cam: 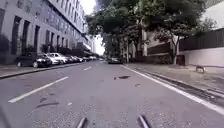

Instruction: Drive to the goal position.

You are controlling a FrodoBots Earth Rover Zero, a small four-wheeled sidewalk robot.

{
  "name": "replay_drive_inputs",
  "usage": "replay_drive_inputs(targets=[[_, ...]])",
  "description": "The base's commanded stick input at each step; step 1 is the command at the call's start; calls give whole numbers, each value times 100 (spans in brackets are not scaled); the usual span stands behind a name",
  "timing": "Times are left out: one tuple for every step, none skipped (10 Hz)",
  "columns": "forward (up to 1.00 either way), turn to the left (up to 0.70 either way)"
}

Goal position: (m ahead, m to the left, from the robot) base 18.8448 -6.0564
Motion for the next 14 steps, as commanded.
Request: replay_drive_inputs(targets=[[70, 0], [70, 0], [70, 0], [70, 0], [70, 0], [70, 0], [70, 0], [70, 0], [70, 0], [70, 0], [70, 0], [70, 0], [70, 2], [70, 8]])
